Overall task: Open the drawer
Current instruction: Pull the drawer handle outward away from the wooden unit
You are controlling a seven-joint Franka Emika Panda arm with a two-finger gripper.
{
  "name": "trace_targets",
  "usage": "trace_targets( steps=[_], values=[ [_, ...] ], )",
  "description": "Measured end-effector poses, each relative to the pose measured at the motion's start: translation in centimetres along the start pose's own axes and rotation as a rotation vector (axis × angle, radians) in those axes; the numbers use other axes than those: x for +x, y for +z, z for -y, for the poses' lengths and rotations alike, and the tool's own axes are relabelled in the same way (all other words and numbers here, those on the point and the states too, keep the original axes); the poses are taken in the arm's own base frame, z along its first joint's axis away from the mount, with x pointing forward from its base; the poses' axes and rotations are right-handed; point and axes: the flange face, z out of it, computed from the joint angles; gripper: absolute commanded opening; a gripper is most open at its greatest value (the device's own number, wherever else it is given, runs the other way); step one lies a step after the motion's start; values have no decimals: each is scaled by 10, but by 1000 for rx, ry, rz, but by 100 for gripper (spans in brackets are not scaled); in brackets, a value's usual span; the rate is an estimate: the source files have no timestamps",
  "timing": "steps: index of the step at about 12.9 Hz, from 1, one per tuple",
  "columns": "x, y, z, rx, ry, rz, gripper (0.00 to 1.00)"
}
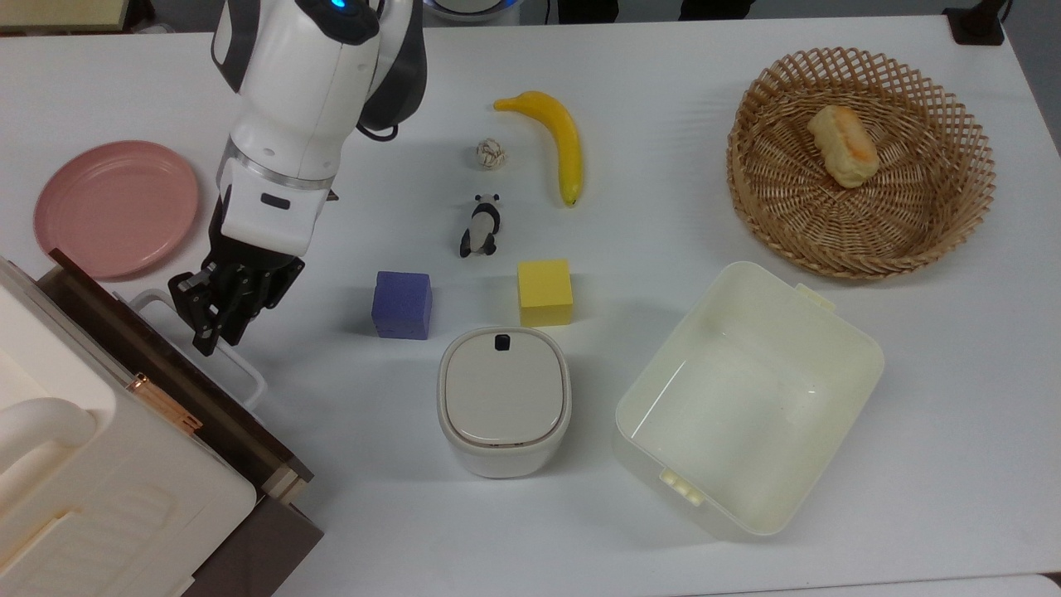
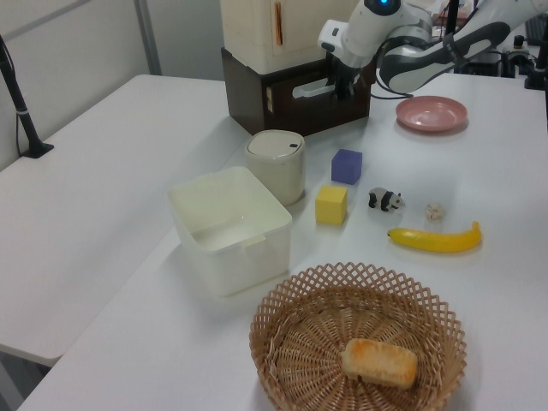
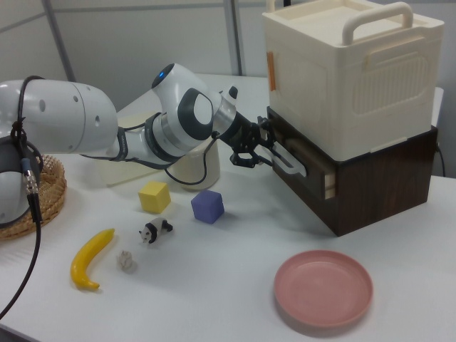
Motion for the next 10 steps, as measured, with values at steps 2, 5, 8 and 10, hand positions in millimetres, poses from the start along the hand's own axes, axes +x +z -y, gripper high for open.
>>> trace_targets(
  steps=[2, 5, 8, 10],
  values=[
    [0, 0, -1, -4, 0, -2, 0],
    [0, 0, -2, -5, -2, -3, 0],
    [0, 0, -2, -5, -2, -3, 0],
    [0, -1, -1, -4, -2, -3, 0]
  ],
)
